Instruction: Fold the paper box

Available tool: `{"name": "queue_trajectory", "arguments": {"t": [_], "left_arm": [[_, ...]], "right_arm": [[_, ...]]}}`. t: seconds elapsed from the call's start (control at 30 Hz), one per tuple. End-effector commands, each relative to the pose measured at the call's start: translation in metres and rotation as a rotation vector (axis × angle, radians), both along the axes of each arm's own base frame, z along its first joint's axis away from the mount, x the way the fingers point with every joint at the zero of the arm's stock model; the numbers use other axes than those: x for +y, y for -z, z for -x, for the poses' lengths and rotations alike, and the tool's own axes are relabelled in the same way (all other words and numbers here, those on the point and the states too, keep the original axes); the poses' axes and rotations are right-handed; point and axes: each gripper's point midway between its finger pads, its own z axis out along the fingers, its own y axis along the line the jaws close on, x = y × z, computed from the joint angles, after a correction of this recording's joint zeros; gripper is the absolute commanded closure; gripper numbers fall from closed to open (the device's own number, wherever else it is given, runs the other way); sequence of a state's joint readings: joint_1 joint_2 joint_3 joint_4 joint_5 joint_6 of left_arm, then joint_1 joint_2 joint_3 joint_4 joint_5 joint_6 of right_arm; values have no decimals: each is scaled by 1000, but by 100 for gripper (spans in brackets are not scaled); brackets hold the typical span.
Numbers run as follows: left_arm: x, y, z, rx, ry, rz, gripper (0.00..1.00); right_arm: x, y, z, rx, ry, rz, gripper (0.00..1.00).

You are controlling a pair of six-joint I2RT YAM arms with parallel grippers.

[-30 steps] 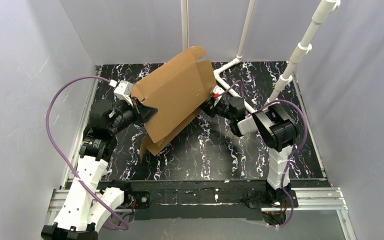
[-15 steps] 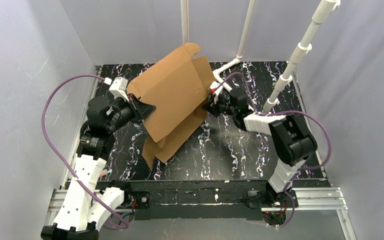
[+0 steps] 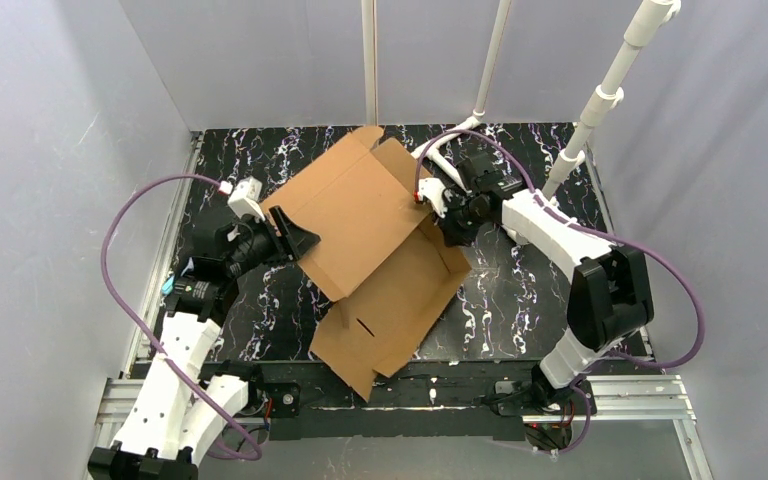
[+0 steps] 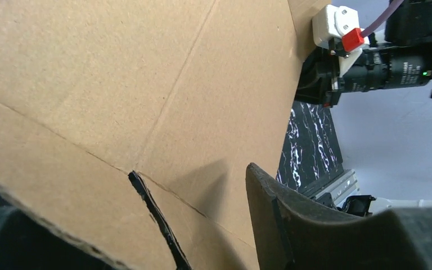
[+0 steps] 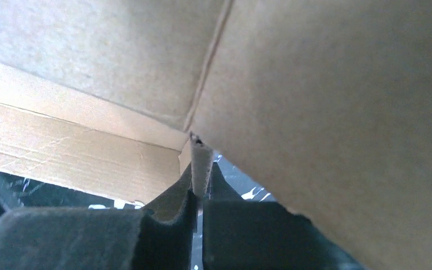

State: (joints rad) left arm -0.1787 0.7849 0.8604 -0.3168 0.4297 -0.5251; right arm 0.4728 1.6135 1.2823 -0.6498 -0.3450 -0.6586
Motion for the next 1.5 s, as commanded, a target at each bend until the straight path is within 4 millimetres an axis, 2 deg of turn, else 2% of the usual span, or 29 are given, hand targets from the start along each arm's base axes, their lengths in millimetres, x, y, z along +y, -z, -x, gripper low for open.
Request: {"name": "queue_trajectory", "arguments": {"t": [0.0,0.07,0.17,0.4,0.57,0.7,0.77,0.8,0.93,1.0,1.07,1.17,1.23,1.3,1.4,1.47], "left_arm": [[-8,16,-4,12,30,39,49],[-11,26,-4,38,41,48,48],[-12,41,-5,76,38,51,47],[-4,79,1,175,-7,18,45],[-2,96,3,227,-26,10,45],[1,95,2,218,-45,0,43],[2,93,2,209,-47,2,42],[2,92,1,211,-53,3,41],[3,87,-2,211,-63,5,40],[4,82,-7,201,-75,4,38],[11,67,-18,165,-115,-27,22],[21,45,-31,106,-157,-75,4],[28,38,-36,85,-166,-128,2],[35,39,-34,104,-179,-180,2],[45,50,-17,193,-211,-211,2],[47,61,4,281,-224,-204,2]], "right_arm": [[-33,23,52,208,-101,205,95],[-35,29,54,221,-92,212,91],[-32,36,50,212,-68,198,80],[-22,57,44,217,19,141,57],[-18,66,36,186,89,105,56],[-21,74,31,152,148,96,55],[-21,80,29,134,179,83,58],[-22,85,29,135,195,82,63],[-25,90,18,84,254,79,98],[-28,82,7,48,299,56,99],[-35,66,-18,-7,401,7,99],[-44,63,-40,-5,525,-17,99],[-51,67,-52,-12,606,2,99],[-53,73,-57,5,660,15,99],[-49,79,-51,47,644,9,64],[-45,74,-43,66,590,-2,47]]}}
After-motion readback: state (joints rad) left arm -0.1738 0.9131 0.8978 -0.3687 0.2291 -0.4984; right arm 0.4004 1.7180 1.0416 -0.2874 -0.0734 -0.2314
